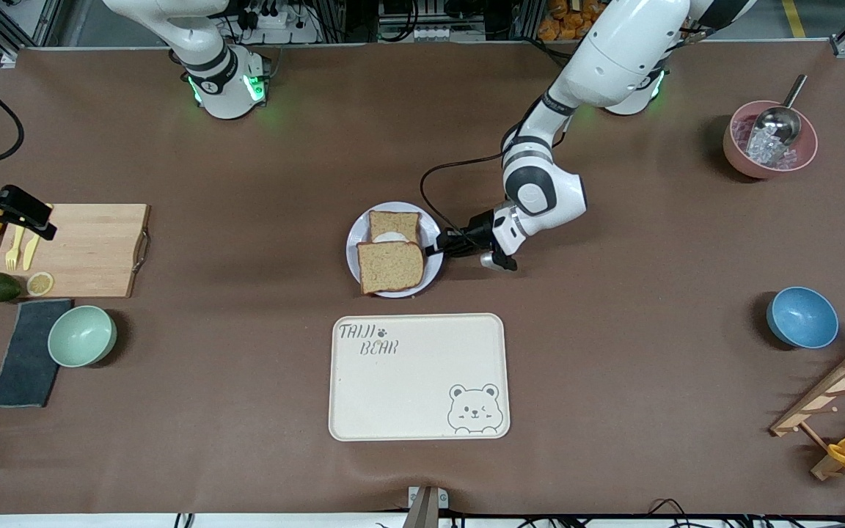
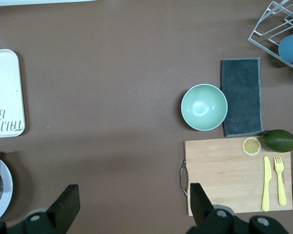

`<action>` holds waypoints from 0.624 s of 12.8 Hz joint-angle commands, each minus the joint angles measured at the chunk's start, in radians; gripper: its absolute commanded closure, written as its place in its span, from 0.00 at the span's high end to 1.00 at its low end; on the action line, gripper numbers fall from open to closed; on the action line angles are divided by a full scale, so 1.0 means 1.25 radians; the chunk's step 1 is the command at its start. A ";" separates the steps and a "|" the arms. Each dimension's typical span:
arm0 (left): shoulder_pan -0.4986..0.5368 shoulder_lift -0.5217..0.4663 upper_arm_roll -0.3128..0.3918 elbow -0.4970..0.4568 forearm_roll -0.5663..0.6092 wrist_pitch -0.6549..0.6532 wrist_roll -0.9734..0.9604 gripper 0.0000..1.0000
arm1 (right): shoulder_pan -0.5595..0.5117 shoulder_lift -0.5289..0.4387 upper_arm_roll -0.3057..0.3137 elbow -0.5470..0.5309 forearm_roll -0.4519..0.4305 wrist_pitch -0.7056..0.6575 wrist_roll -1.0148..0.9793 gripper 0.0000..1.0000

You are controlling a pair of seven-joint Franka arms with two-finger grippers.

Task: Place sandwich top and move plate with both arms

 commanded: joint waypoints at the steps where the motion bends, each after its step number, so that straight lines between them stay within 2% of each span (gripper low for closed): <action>1: 0.005 -0.058 -0.010 -0.038 -0.036 0.001 0.057 0.00 | 0.002 0.000 -0.001 0.009 -0.012 -0.010 0.015 1.00; 3: 0.006 -0.077 -0.012 -0.053 -0.041 0.001 0.107 0.00 | 0.004 0.000 -0.001 0.009 -0.012 -0.010 0.017 1.00; 8: 0.013 -0.079 -0.013 -0.043 -0.178 0.001 0.230 0.00 | 0.005 0.008 -0.001 0.010 -0.012 -0.010 0.017 1.00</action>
